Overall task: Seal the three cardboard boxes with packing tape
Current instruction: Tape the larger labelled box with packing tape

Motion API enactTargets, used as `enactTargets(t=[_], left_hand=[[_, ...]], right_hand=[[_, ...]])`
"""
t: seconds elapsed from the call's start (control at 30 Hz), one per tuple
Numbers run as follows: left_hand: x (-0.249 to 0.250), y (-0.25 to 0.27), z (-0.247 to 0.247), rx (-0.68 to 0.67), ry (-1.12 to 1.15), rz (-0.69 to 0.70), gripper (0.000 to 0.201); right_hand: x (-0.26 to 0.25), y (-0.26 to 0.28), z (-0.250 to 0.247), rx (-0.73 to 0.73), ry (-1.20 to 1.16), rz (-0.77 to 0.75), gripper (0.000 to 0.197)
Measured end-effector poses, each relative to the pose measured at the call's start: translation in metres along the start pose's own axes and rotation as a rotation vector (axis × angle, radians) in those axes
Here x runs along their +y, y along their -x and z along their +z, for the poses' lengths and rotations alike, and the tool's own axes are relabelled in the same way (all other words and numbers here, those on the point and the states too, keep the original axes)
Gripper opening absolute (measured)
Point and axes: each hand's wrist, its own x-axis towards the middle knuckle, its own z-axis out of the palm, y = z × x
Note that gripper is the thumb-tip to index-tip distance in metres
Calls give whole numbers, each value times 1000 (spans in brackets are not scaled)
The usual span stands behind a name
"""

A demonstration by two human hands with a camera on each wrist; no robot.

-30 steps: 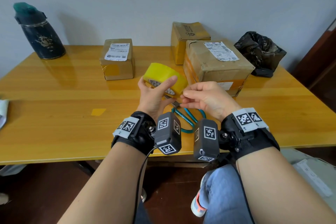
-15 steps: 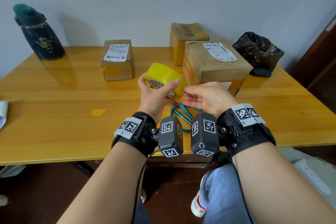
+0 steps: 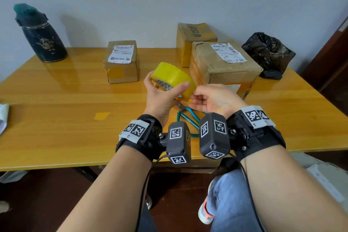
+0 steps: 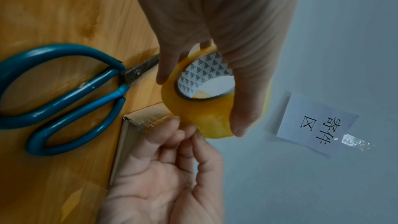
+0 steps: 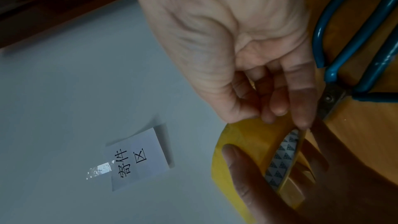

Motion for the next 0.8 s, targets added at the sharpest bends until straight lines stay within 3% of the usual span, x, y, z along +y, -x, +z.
enactTargets(t=[0.17,0.27,0.53,0.8], left_hand=[[3,-2,-1,-7,84,-70,92],[6,-3,-2,-2,103,-78,104],[1,-2,0,37,53,-46,88],[0,-1,-1,52,19,-33,88]], right_hand=[[8,-1,-4,-39,4,-76,9],[6,3,-9,-90,21,-86,8],[-1,5,-1,52,263,-184,33],[1,6,1,41,339,-204,10]])
